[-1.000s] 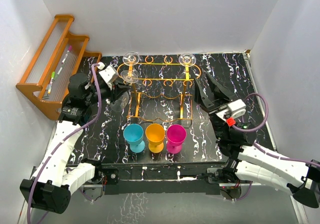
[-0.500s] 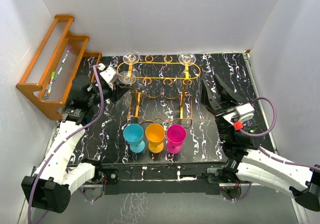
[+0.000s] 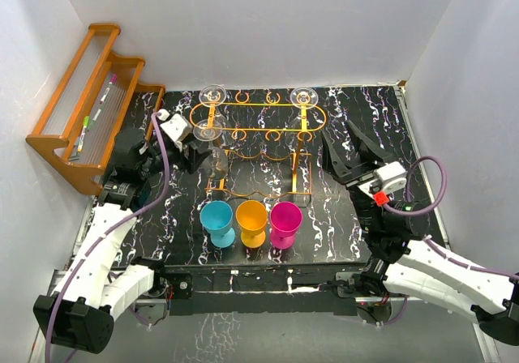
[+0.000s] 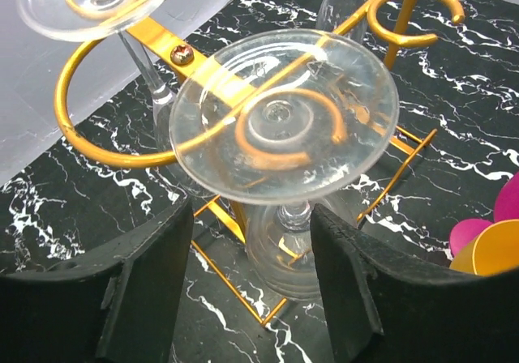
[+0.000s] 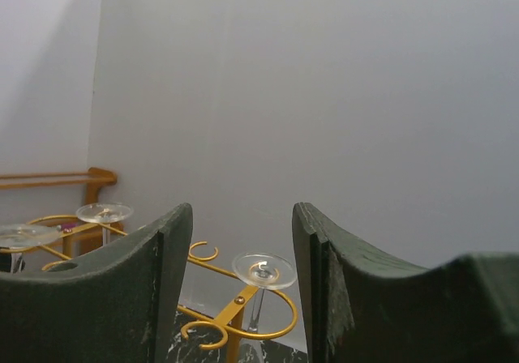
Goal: Place the wine glass upside down on the wine glass rack
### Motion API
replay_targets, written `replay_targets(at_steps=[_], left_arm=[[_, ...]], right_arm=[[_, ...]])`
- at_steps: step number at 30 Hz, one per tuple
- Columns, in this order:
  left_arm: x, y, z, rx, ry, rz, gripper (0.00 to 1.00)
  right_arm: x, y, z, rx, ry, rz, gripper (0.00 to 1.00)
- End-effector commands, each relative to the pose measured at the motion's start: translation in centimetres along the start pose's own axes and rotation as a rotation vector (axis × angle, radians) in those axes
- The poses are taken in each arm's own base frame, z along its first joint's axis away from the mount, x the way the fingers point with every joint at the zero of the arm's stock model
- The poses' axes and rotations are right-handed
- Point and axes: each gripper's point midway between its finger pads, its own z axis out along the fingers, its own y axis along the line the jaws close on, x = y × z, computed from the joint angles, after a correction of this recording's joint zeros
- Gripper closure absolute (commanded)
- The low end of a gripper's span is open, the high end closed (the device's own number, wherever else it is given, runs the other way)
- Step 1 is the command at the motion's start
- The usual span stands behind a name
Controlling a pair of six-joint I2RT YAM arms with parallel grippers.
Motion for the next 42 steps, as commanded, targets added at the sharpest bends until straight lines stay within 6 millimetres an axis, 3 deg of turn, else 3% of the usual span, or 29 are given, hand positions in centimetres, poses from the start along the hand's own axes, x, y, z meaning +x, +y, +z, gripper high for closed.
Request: replay_targets(at_steps=[1, 3, 5, 6, 7, 8, 13, 17, 20, 25, 29, 33, 42], left_arm=[[-0.4, -0.1, -1.5, -0.022, 0.011, 0.075, 0.4], [-0.4, -0.3, -2.1, -0.023, 0.034, 0.102, 0.37], [-0.4, -0.4, -3.1, -0.025, 0.073, 0.141, 0.35], [-0.4, -0.5, -3.6, -0.02, 0.101, 0.168, 0.34], [-0.1, -0.7, -4.2, -0.005, 0.148, 0.189, 0.32], [0.0, -0.8, -4.8, 0.007, 0.19, 0.219, 0.31], [1.2, -2.8, -8.5, 0.125, 0.396, 0.264, 0.3], [2.2, -6.8, -11.6, 0.346, 0.475, 0.303, 0.27], [2.9, -8.6, -12.8, 0.491, 0.522, 0.292, 0.27], [5.1, -8.7, -12.6, 0.589, 0.612, 0.35, 0.29], [4.6, -10.0, -11.0, 0.671, 0.637, 0.301, 0.36], [5.1, -11.3, -10.2, 0.743, 0.619, 0.392, 0.39], [7.3, -14.5, -10.5, 0.916, 0.666, 0.538, 0.44]], right_arm=[[-0.6, 0.1, 0.8, -0.048, 0.07, -0.029, 0.43], [-0.3, 0.8, 0.7, -0.095, 0.096, -0.04, 0.39], [-0.9, 1.0, 0.5, -0.13, 0.096, -0.038, 0.28], [-1.2, 1.0, 0.4, -0.148, 0.097, -0.039, 0.21], [-1.6, 1.0, 0.4, -0.163, 0.1, -0.037, 0.07], [-2.0, 0.8, 0.3, -0.169, 0.105, -0.034, 0.02], [-3.1, -0.7, 0.0, -0.138, 0.119, -0.032, 0.02], [-2.9, -1.1, -0.4, -0.114, 0.134, -0.009, 0.02], [-1.8, -0.6, -0.4, -0.135, 0.201, -0.021, 0.02], [-0.9, 0.0, -0.3, -0.154, 0.236, -0.025, 0.02], [-0.9, -0.4, -0.3, -0.11, 0.256, 0.047, 0.02], [-1.0, -1.0, -0.5, -0.075, 0.269, 0.072, 0.02], [-2.6, -2.3, -1.0, -0.038, 0.206, 0.114, 0.02]])
